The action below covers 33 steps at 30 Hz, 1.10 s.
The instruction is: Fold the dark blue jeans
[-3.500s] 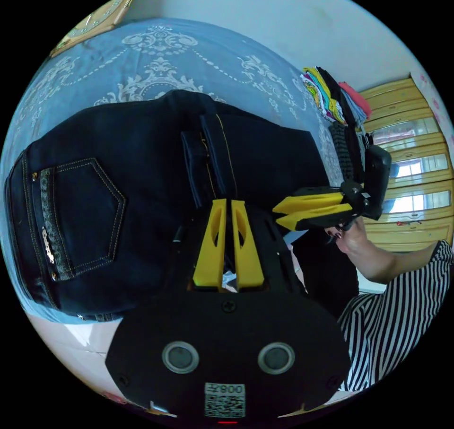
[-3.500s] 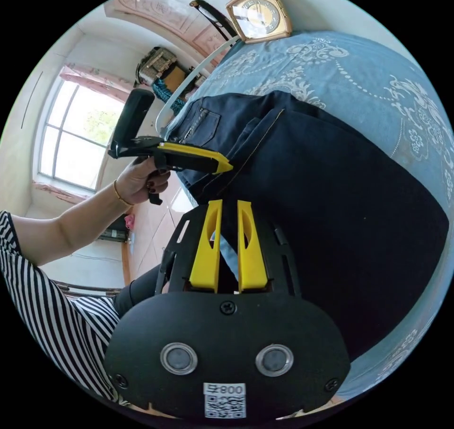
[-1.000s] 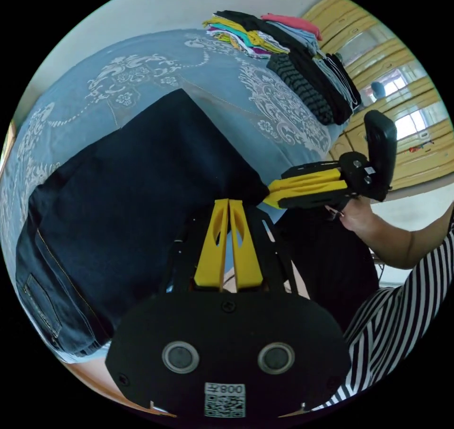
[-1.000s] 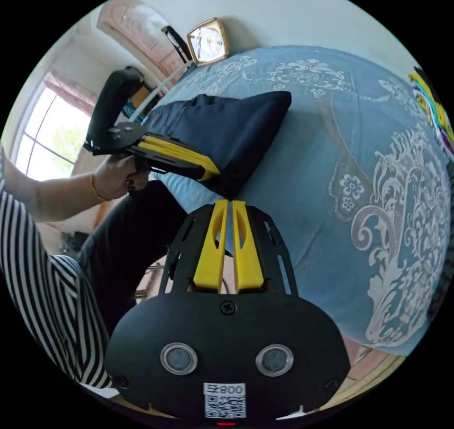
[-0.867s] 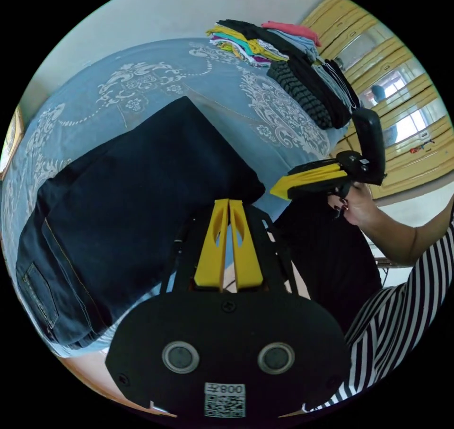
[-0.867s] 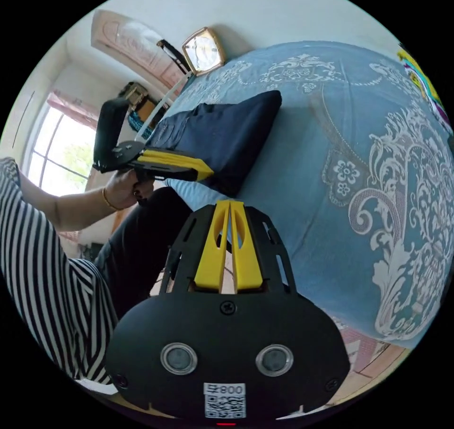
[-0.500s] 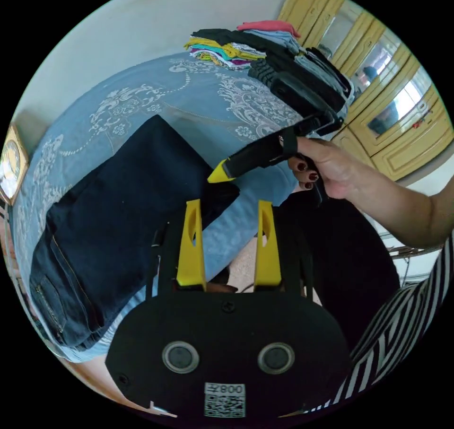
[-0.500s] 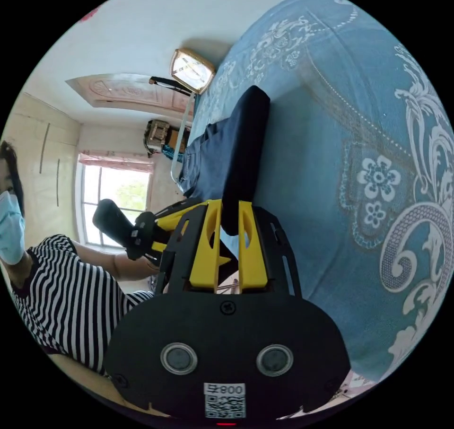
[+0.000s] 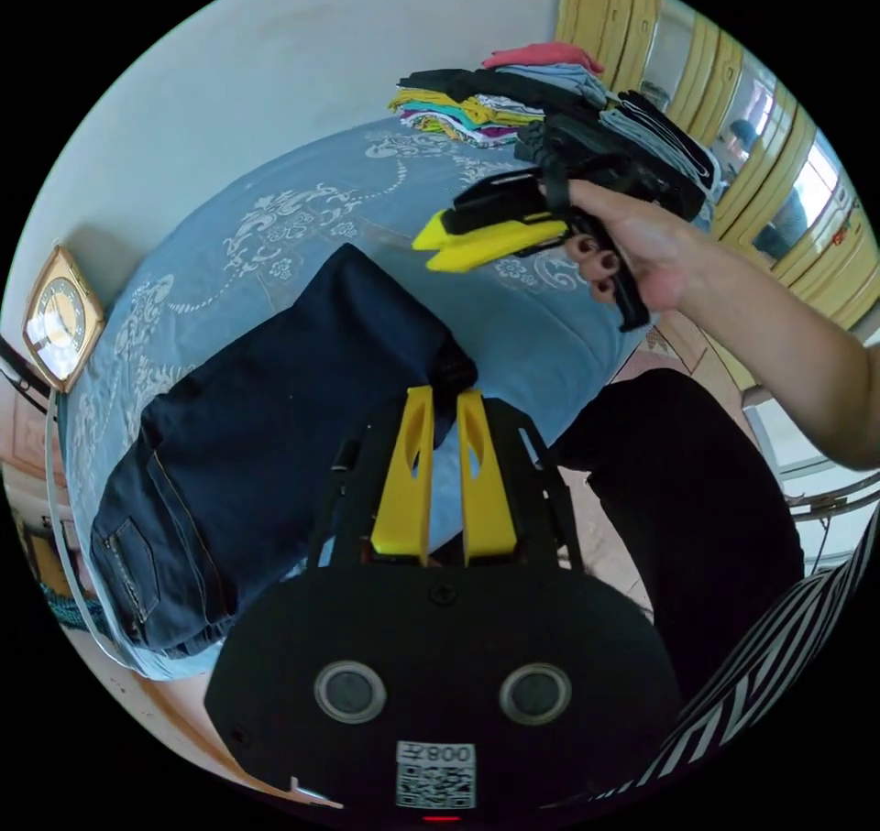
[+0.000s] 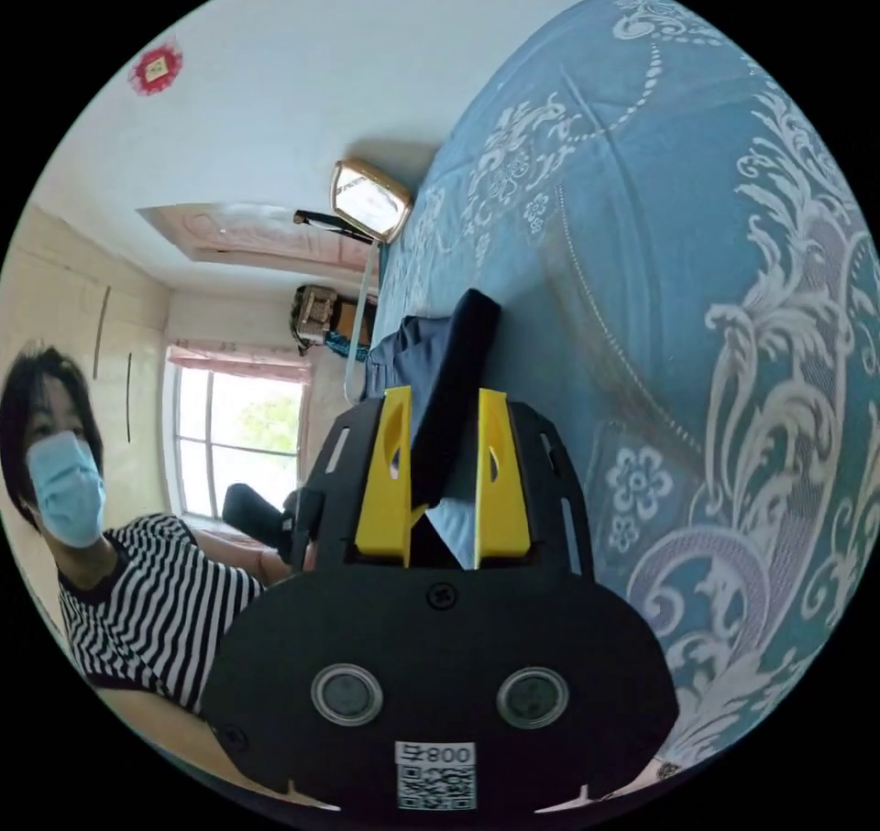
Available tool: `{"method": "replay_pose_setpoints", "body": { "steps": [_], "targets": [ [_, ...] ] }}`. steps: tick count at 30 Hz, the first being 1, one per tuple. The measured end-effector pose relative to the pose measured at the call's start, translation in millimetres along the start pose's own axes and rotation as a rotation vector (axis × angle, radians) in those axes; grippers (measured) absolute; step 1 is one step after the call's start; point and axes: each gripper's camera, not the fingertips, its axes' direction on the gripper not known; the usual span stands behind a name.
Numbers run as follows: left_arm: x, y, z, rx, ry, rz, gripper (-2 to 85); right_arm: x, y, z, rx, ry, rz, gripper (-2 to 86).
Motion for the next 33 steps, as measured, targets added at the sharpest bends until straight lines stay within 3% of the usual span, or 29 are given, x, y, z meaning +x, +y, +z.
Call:
{"method": "replay_pose_setpoints", "body": {
  "steps": [10, 19, 25, 33],
  "targets": [
    [-8.3, 11.6, -38.6, 0.008, 0.023, 0.027, 2.7, 21.5, -83.1, 61.6, -0.159, -0.076, 0.079, 9.7],
    [-7.7, 39.0, -93.8, 0.0, 0.081, 0.129, 2.0, 5.1, -27.0, 20.2, -0.076, -0.11, 0.09, 5.0],
    [-7.9, 61.0, -135.5, 0.051, 0.247, 0.191, 1.5, -2.3, 44.2, -32.1, 0.07, -0.119, 0.197, 4.5],
    [-110.6, 128.8, -216.4, 0.198, 0.383, 0.036, 0.9, -93.8, 40.9, -12.3, 0.107, -0.138, 0.104, 4.9]
  ]
}}
